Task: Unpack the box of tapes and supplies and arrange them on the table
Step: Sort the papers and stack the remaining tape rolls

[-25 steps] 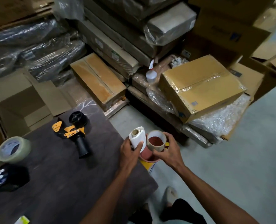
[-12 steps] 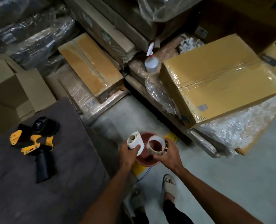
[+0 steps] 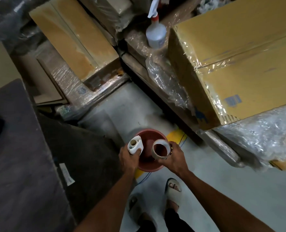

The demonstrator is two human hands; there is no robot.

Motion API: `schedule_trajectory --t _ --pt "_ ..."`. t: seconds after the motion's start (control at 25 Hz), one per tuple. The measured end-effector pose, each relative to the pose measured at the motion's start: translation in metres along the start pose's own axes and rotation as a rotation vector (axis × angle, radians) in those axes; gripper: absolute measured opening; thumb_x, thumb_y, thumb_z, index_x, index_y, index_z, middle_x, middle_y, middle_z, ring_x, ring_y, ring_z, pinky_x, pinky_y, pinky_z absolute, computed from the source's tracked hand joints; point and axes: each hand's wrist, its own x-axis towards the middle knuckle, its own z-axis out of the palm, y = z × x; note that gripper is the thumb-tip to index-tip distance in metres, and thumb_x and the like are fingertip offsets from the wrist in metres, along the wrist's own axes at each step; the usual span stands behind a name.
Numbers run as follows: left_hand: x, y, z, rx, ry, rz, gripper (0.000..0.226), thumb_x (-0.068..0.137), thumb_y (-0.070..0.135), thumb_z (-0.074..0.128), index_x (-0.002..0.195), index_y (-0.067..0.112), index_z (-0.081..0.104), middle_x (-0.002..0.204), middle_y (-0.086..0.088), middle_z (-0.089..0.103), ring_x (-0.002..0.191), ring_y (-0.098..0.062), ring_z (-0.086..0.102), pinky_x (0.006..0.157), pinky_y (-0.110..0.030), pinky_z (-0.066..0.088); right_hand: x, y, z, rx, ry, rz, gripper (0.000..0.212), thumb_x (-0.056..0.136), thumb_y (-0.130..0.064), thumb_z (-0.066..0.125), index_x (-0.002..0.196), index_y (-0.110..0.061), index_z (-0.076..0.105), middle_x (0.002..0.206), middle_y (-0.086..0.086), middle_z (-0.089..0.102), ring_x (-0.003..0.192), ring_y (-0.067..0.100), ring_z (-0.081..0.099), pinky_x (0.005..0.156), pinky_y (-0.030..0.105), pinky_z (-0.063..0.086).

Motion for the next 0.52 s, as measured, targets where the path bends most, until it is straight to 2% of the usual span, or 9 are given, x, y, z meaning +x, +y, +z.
schedule_trajectory --t 0.2,0.32,0.52 --pt "0.025 -0.041 0.042 0.007 -0.016 -0.009 0.046 0.075 0.018 0.084 0.116 0.008 0.065 0.113 -0.011 0.061 0.110 -0.032 0.060 0.095 -0.047 0.050 0.030 0.036 0.033 -0.065 0.003 0.005 0.090 0.053 -0.060 0.086 0.128 -0.023 0.051 0.122 -0.002 0.061 0.107 0.019 0.059 0.085 0.032 0.054" --pt "0.034 -0.059 0.061 -0.009 -0.029 -0.018 0.045 0.076 0.019 0.084 0.115 0.011 0.064 0.116 -0.011 0.061 0.108 -0.030 0.061 0.095 -0.050 0.051 0.045 0.055 0.053 -0.122 -0.005 0.013 0.093 0.054 -0.057 0.084 0.132 -0.022 0.049 0.127 0.001 0.059 0.115 0.024 0.054 0.089 0.036 0.053" --pt "0.048 -0.082 0.082 -0.018 -0.135 0.030 0.061 0.072 0.030 0.084 0.127 0.023 0.058 0.125 0.002 0.063 0.113 -0.016 0.060 0.096 -0.035 0.050 0.064 0.068 0.073 -0.141 -0.082 0.052 0.095 0.063 -0.040 0.087 0.143 -0.016 0.041 0.141 0.007 0.049 0.128 0.030 0.046 0.099 0.042 0.048"
